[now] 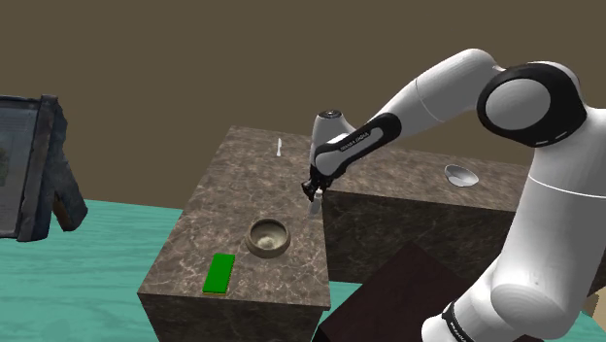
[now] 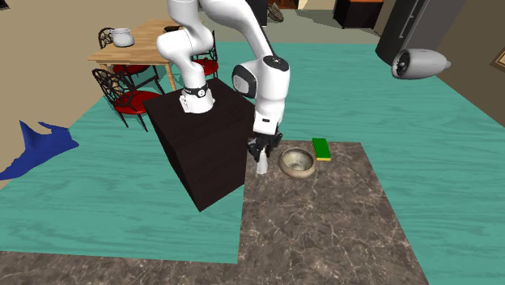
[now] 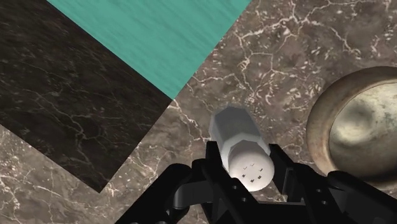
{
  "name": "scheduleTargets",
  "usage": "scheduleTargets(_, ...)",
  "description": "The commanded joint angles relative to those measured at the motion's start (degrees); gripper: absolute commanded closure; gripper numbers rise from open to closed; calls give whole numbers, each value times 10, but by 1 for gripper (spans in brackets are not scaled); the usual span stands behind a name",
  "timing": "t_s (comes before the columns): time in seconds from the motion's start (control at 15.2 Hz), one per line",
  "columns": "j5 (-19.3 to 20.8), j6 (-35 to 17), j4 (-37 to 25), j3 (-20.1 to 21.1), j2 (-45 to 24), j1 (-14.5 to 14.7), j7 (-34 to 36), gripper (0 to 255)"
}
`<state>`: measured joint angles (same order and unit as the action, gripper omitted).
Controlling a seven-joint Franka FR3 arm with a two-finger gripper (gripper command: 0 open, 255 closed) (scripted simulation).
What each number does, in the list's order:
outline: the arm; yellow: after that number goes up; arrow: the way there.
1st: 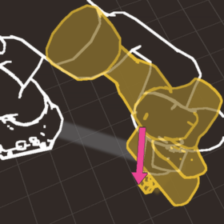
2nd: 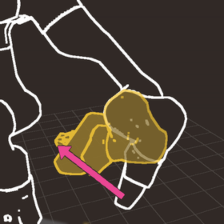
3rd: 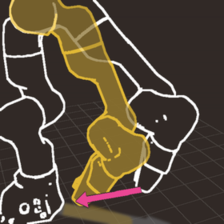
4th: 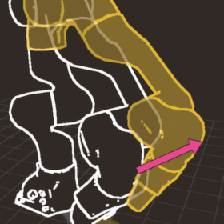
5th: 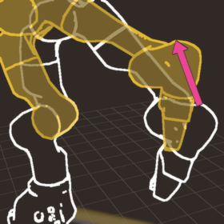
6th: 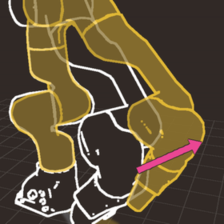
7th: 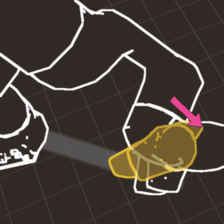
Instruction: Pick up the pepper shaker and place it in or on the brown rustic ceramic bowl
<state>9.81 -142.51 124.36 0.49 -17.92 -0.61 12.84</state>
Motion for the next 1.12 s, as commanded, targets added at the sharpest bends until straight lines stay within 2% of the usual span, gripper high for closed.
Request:
scheduleTargets(0.0,-3,14,-1,1,13,-1,-4,255)
scheduleTargets(0.46,-10,58,-9,4,50,-2,-12,255)
scheduleTargets(1.06,-2,119,-101,44,6,73,99,255)
